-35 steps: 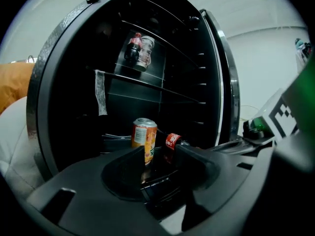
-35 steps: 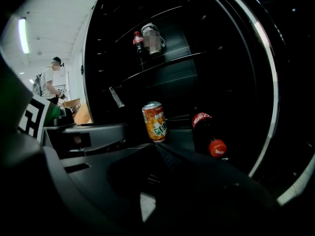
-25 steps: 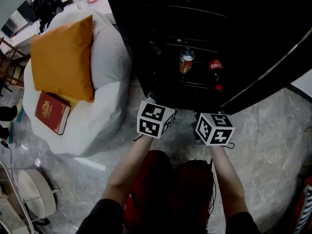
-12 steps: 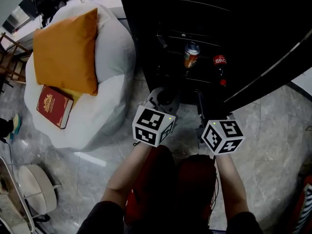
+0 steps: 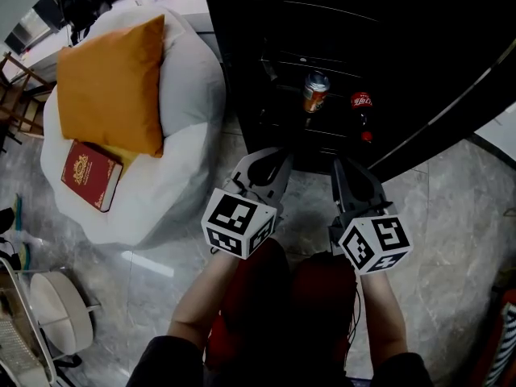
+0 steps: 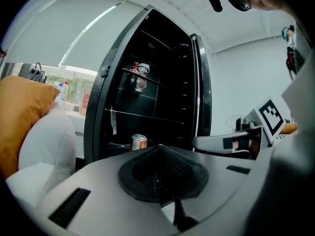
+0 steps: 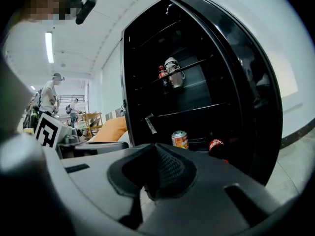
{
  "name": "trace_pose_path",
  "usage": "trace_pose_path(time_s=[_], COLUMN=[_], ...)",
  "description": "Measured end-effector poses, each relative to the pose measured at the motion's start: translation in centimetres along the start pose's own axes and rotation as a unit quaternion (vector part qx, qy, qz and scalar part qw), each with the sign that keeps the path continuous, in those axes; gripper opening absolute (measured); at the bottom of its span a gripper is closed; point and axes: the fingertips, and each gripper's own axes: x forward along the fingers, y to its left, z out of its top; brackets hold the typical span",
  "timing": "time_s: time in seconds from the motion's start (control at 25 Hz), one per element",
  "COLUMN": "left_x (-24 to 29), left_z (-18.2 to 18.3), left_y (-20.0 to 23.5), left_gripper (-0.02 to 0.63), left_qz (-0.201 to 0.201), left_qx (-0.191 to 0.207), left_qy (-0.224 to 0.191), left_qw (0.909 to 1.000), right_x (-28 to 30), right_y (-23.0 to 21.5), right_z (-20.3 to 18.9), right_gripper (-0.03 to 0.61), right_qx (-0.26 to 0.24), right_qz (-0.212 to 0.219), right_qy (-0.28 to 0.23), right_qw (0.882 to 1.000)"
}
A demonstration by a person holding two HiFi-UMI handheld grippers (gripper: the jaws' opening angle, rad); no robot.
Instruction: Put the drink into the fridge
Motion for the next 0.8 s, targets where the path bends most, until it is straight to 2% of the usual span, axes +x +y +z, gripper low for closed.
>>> trace_pose_path(time_s=[0.36, 0.8], left_x=[-2.1, -4.8], left_z=[2.1, 3.9], left_y=[-0.9, 0.0], left_gripper=[0.011, 0.011], left_qz=[-0.003, 0.016], left_qx=[0.012, 0.011], left_qy=[-0.017, -0.03], left_qw=[0.9998, 0.9994], right_x=[-2.8, -5.5], right_y=[-0.2, 0.8], right_z=[2.6, 5.6], right_gripper=[0.015, 0.015], right_qx=[-0.023, -0.039], right_qz=[-0.009, -0.006], right_qy=[-0.028, -0.051], right_qw=[0.999, 0.998])
